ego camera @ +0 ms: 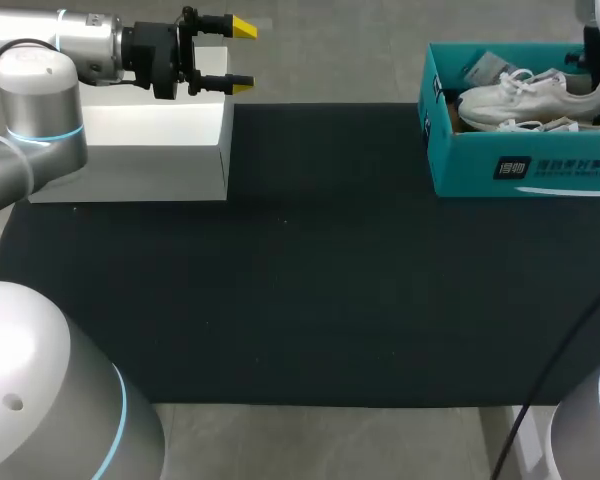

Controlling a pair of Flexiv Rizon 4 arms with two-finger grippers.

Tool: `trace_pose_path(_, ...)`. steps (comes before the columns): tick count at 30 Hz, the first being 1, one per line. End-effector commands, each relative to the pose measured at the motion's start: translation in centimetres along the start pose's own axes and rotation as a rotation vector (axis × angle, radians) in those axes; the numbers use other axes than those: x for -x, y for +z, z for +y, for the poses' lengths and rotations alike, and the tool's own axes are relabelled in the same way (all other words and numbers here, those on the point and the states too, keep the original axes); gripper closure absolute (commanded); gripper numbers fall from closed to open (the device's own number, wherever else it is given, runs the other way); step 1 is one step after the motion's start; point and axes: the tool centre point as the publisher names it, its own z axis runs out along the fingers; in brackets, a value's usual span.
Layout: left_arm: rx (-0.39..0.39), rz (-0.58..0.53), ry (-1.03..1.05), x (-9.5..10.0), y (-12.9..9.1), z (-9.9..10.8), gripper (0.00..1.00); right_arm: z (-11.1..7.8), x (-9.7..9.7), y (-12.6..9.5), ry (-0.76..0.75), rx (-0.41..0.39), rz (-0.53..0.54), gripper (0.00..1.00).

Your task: Take the shoe out of the shoebox, open the shoe tongue, remove and reinsert the insole, then place the shoe into the shoebox

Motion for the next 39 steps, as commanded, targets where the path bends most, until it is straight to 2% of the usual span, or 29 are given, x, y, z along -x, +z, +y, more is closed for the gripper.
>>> trace_pose_path(1, 0.002, 0.002, 0.001, 0.0, 0.0, -0.1, 0.0, 0.9, -0.5, 0.9, 0.003, -0.033, -0.004, 1.0)
trace_pose_path(5, 0.002, 0.002, 0.001, 0.0, 0.0, -0.1, 0.0, 0.8, -0.4, 1.0, 0.023, -0.033, 0.007, 1.0)
trace_pose_path(6, 0.002, 0.002, 0.001, 0.0, 0.0, -0.1, 0.0, 0.8, -0.4, 1.0, 0.024, -0.033, 0.01, 0.86)
trace_pose_path(7, 0.002, 0.002, 0.001, 0.0, 0.0, -0.1, 0.0, 0.7, -0.3, 0.7, 0.027, -0.033, 0.012, 0.08)
trace_pose_path(8, 0.002, 0.002, 0.001, 0.0, 0.0, -0.1, 0.0, 0.6, -0.3, 0.4, 0.029, -0.03, 0.017, 0.0)
trace_pose_path(14, 0.002, 0.002, 0.001, 0.0, 0.0, -0.1, 0.0, -0.5, 0.3, -1.7, 0.037, -0.008, 0.068, 0.0)
trace_pose_path(24, 0.002, 0.002, 0.001, 0.0, 0.0, -0.1, 0.0, -4.0, 0.6, -7.5, 0.057, 0.023, 0.304, 0.0)
trace_pose_path(31, 0.002, 0.002, 0.001, 0.0, 0.0, -0.1, 0.0, -6.9, 1.0, -9.8, 0.03, 0.039, 0.368, 0.0)
trace_pose_path(34, -0.063, 0.096, 0.039, 1.2, -0.6, 0.3, 0.0, -8.2, 1.2, -10.8, 0.013, 0.05, 0.379, 0.0)
trace_pose_path(39, -0.134, 0.228, 0.06, 2.0, -2.0, 0.4, 0.0, -9.8, 2.2, -11.9, 0.004, 0.079, 0.391, 0.0)
